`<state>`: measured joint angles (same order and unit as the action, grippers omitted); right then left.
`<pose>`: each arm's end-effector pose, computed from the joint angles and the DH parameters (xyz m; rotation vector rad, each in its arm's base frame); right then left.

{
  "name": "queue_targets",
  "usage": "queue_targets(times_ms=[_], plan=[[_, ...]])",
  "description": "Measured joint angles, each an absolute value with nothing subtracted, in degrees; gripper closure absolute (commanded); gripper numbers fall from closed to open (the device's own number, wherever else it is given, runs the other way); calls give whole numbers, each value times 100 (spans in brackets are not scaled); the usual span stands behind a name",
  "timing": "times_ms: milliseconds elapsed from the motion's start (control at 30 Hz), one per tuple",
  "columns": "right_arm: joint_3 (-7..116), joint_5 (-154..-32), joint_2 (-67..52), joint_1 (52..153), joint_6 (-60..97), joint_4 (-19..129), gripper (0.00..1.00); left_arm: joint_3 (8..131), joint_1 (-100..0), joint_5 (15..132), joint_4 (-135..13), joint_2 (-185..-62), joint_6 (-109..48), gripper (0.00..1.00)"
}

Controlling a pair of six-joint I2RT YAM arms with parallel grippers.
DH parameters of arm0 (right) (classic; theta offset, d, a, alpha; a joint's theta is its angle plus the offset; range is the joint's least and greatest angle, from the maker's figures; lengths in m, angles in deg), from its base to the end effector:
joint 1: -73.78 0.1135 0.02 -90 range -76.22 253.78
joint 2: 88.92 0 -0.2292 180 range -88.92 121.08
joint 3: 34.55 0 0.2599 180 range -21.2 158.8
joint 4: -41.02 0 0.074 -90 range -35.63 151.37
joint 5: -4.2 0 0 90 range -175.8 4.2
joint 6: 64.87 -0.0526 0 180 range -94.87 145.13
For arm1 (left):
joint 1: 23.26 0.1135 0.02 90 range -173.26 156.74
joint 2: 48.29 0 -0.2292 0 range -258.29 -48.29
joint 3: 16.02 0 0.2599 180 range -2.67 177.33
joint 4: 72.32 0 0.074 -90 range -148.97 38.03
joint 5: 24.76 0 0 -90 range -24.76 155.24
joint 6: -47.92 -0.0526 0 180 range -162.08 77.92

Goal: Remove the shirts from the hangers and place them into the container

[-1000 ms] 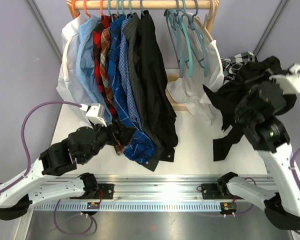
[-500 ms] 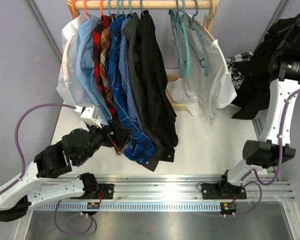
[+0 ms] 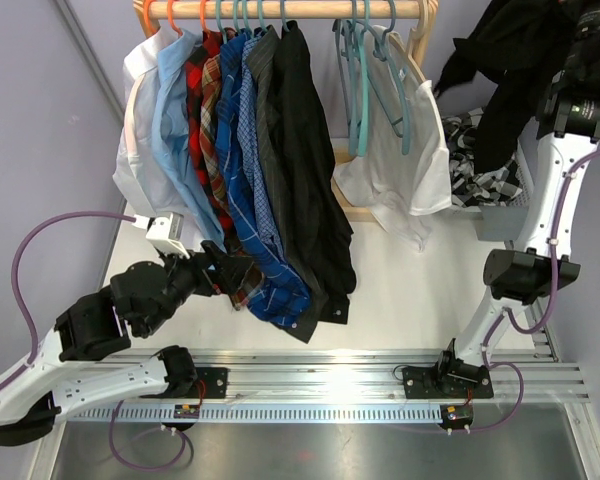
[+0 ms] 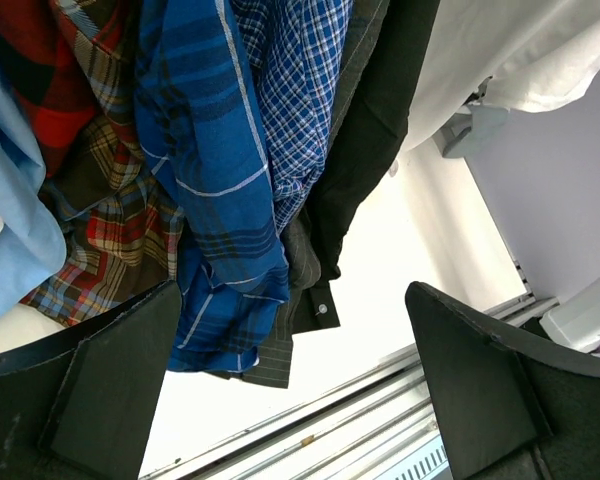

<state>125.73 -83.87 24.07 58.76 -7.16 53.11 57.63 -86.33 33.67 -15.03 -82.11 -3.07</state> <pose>0.3755 -0.1026 0.5884 0.4135 0.8662 0.2619 0.0891 -0.1146 0.3719 0.0103 1.8927 -0.7280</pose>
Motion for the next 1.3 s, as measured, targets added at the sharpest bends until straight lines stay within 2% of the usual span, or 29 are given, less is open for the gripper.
queue_targets(times_ms=[200, 433, 600, 733, 933, 1067, 1100, 1133, 1233, 1300], plan=[[10525, -8055, 1437, 5871, -526, 4763, 100, 5761, -8633, 3352, -1489, -8190, -281, 1], [9448, -7163, 2422, 5871, -355, 5626, 100, 5761, -8633, 3356, -1489, -8253, -253, 2], [9524, -6826, 3751, 5867, -419, 6684, 100, 5717, -8633, 3356, -1485, -8220, -157, 2], [9574, -6721, 4171, 5867, -626, 7423, 100, 5686, -8633, 3356, -1457, -8181, -113, 2], [11489, -6767, 5089, 5867, -865, 9062, 100, 5656, -8633, 3360, -1507, -8166, -108, 1], [11629, -7080, 5541, 5843, -978, 9379, 100, 5564, -8633, 3391, -1549, -8168, -106, 1], [11612, -7150, 5637, 5836, -1009, 9414, 93, 5535, -8633, 3395, -1557, -8170, -106, 1], [11572, -7202, 5679, 5828, -1053, 9405, 80, 5511, -8633, 3395, -1553, -8168, -106, 1], [11128, -7333, 5390, 5812, -1138, 9226, 59, 5472, -8633, 3395, -1533, -8163, -106, 1], [10700, -7357, 4997, 5817, -1138, 9208, 38, 5459, -8633, 3393, -1535, -8128, -106, 1]])
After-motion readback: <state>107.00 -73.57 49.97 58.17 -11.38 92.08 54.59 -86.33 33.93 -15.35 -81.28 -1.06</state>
